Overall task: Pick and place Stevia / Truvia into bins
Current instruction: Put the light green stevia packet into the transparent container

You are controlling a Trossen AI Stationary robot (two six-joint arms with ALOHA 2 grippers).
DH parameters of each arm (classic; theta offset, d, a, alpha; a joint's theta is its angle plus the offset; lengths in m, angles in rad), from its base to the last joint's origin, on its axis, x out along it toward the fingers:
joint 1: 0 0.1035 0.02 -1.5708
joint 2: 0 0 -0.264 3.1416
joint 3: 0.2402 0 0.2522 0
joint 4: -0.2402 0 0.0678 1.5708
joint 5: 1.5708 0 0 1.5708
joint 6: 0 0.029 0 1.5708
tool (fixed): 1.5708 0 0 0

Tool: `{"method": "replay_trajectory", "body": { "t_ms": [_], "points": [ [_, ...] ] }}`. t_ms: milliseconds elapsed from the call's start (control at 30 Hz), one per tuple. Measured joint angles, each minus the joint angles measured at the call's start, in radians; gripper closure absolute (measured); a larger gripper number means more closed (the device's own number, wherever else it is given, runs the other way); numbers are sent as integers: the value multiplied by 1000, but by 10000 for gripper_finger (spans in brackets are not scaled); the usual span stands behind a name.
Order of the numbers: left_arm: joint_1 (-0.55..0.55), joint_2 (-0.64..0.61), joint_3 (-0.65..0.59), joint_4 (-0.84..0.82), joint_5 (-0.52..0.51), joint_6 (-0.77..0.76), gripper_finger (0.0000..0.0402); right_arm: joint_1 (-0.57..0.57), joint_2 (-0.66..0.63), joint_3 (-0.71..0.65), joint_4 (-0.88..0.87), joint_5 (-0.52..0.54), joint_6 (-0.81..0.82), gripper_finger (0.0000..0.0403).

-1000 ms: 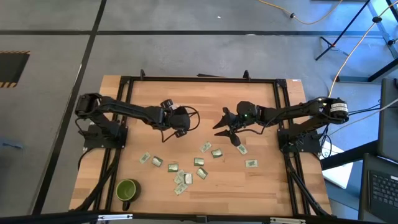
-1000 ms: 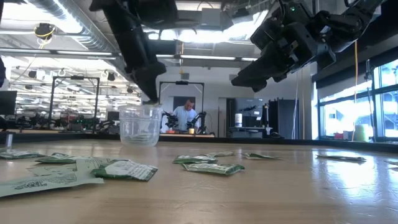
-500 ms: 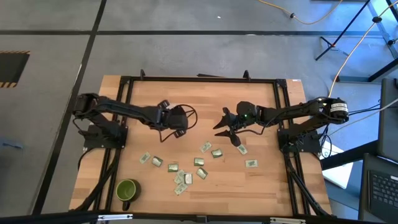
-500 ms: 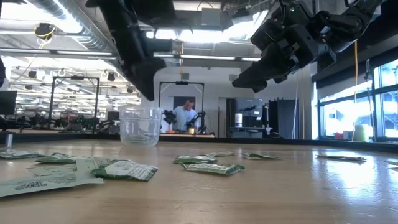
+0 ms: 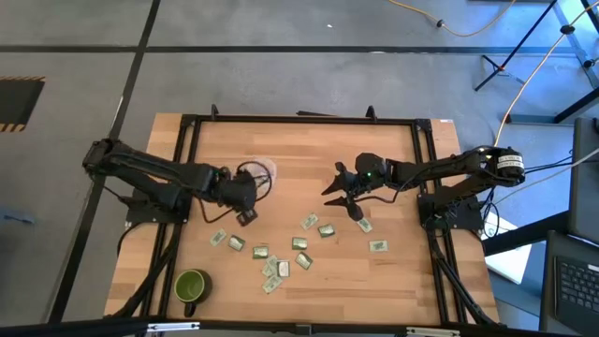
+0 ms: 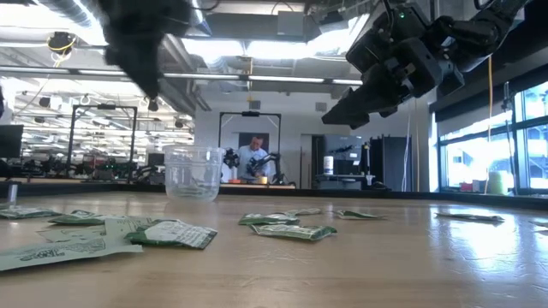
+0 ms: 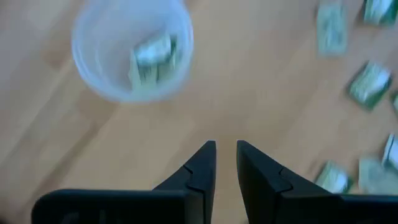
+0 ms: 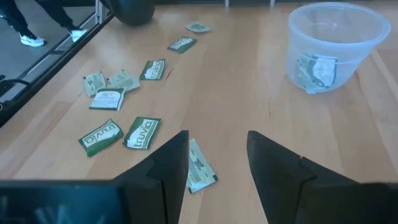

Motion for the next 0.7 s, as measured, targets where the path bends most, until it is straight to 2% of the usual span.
{"method": "replay_trajectory", "body": {
  "t_ms": [133,433,700],
  "points": [
    [-66,31,-35,-53,60,-74,354,0,0,0,-5,0,-1,237],
    [-174,45,-192,53,226,-423,356,0,0,0,-6,0,0,237],
    [-235,45,-294,149,236,-542,360,0,0,0,-5,0,-1,237]
  ]
}}
